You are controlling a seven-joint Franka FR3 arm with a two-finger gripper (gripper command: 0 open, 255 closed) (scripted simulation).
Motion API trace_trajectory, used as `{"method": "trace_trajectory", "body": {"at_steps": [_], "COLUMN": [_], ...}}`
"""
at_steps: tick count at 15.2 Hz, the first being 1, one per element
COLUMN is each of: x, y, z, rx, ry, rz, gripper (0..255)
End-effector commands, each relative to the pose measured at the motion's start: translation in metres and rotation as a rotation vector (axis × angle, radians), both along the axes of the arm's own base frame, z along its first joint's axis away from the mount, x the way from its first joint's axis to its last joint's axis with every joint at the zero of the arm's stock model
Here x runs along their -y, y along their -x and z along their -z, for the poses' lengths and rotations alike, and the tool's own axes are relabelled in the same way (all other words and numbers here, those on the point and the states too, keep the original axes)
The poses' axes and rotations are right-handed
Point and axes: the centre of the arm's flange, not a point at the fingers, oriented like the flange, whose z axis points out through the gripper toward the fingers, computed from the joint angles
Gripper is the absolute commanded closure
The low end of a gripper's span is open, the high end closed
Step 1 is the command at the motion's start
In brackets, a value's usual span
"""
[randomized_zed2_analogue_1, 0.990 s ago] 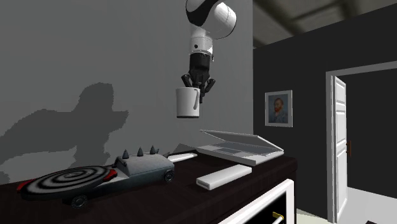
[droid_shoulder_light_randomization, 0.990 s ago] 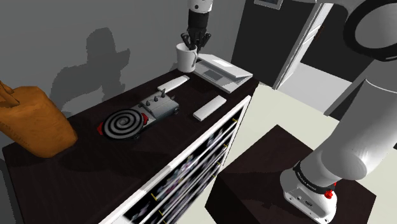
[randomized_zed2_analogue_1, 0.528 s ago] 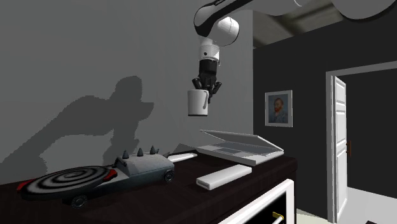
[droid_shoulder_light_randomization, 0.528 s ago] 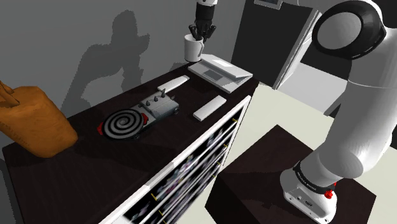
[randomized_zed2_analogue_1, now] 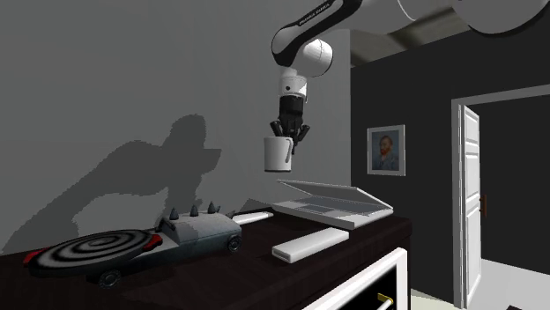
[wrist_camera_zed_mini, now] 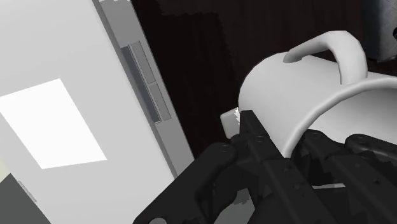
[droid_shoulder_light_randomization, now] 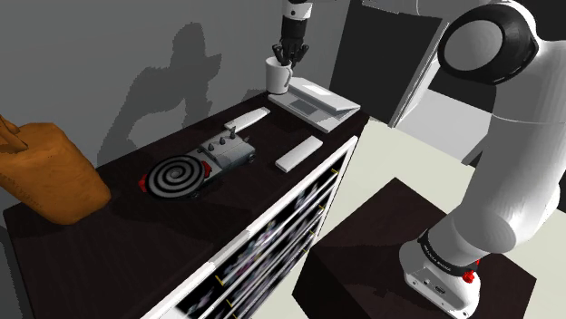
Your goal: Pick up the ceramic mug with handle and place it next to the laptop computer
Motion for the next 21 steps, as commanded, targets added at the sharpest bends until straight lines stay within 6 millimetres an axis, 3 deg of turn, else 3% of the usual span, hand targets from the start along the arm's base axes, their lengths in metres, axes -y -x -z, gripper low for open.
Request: {"method": "trace_trajectory", "body": {"at_steps": [1,21], "x": [-0.001,-0.001], "y": [0.0,0.0], "z": [0.01,0.116], "rx": [0.001,0.001], "ry": [0.0,0.0], "rz": [0.0,0.0], "gripper": [255,255]}}
